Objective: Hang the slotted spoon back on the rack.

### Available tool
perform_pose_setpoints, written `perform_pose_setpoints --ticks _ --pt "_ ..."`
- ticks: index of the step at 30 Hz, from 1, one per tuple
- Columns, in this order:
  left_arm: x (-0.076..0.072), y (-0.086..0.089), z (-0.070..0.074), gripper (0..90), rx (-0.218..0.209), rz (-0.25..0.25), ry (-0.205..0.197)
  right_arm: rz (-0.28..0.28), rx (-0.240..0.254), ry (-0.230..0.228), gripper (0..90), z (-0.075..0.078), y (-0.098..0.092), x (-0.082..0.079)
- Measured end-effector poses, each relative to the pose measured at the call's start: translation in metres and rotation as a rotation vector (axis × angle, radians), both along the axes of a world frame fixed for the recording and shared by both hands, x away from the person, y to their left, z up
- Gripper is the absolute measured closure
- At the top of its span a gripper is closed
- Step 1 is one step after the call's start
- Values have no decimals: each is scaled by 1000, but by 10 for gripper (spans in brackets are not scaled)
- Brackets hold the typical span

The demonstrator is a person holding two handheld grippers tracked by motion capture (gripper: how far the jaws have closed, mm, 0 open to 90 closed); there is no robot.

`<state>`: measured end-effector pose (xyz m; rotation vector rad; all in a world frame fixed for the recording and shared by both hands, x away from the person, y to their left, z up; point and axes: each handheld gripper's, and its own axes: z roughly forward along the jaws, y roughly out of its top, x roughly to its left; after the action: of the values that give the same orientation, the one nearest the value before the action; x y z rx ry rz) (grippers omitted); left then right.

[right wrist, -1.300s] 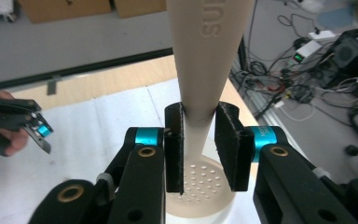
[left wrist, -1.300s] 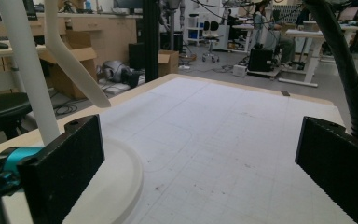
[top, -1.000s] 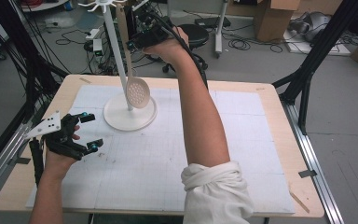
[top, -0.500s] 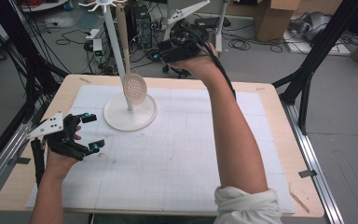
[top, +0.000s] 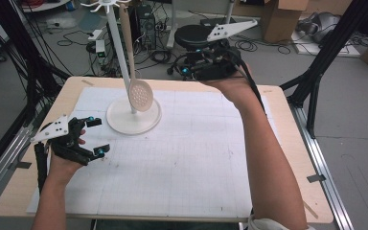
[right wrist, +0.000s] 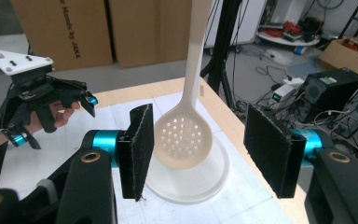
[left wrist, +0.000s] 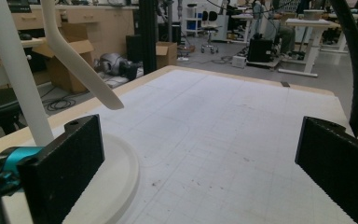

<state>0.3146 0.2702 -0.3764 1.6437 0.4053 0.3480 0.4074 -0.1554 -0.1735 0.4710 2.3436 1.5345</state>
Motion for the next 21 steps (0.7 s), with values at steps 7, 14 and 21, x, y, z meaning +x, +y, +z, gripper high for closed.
perform_pose_setpoints --ticks 7,14,21 --pt "0 -3 0 17 8 -5 5 -27 78 -25 380 -15 -21 -17" --pt "0 -2 0 17 8 -5 4 -46 110 -35 353 -35 -43 -36" --pt "0 -3 0 17 7 -10 1 -64 147 -35 332 -61 -61 -56"
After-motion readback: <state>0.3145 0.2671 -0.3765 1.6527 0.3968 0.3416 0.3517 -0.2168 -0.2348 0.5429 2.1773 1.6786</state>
